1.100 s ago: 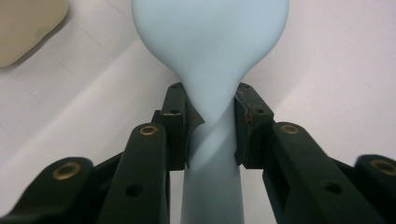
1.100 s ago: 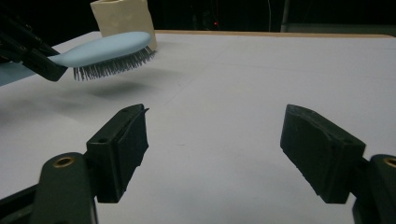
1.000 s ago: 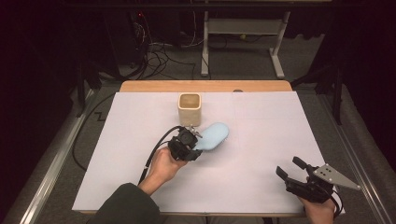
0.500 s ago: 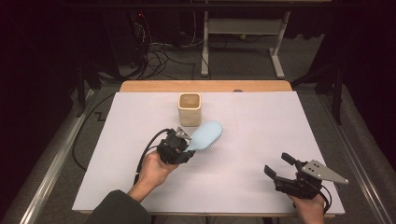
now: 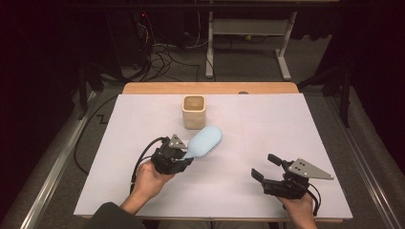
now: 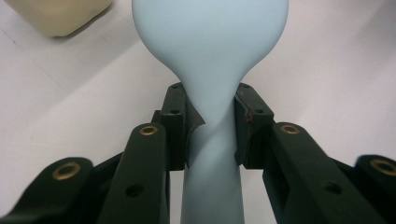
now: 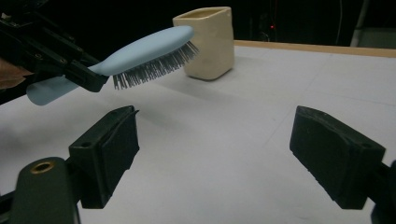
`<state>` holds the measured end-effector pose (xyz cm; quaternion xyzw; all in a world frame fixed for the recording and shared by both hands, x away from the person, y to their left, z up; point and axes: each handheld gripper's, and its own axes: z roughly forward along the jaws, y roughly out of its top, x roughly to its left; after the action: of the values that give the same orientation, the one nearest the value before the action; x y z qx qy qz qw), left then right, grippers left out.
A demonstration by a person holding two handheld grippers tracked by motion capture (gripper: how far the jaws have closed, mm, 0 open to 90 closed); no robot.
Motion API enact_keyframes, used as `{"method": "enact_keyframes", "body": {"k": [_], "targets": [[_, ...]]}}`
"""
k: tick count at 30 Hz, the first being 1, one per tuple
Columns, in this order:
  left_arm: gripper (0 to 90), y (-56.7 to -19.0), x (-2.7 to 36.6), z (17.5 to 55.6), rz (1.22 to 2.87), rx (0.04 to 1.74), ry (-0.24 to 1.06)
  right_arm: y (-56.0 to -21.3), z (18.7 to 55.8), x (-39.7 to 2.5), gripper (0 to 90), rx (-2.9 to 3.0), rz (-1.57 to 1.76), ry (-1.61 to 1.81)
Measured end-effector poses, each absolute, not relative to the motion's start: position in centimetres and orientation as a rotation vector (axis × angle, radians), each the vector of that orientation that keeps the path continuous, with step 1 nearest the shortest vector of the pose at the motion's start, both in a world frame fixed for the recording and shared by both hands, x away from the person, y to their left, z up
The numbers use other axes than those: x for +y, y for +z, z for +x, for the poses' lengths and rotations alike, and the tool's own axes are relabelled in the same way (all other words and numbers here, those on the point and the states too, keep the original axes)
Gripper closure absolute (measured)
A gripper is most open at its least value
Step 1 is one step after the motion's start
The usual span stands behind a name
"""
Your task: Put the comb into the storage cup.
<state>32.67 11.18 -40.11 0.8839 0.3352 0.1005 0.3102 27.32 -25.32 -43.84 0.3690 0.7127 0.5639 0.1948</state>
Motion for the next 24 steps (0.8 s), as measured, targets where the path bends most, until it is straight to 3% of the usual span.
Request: {"method": "enact_keyframes", "body": {"k": [24], "targets": [[69.4,-40.3,11.9,29.9,2.305,0.831,0.291,-44.3,28.8,-18.6,16.0,2.152,0.985,1.642]]}}
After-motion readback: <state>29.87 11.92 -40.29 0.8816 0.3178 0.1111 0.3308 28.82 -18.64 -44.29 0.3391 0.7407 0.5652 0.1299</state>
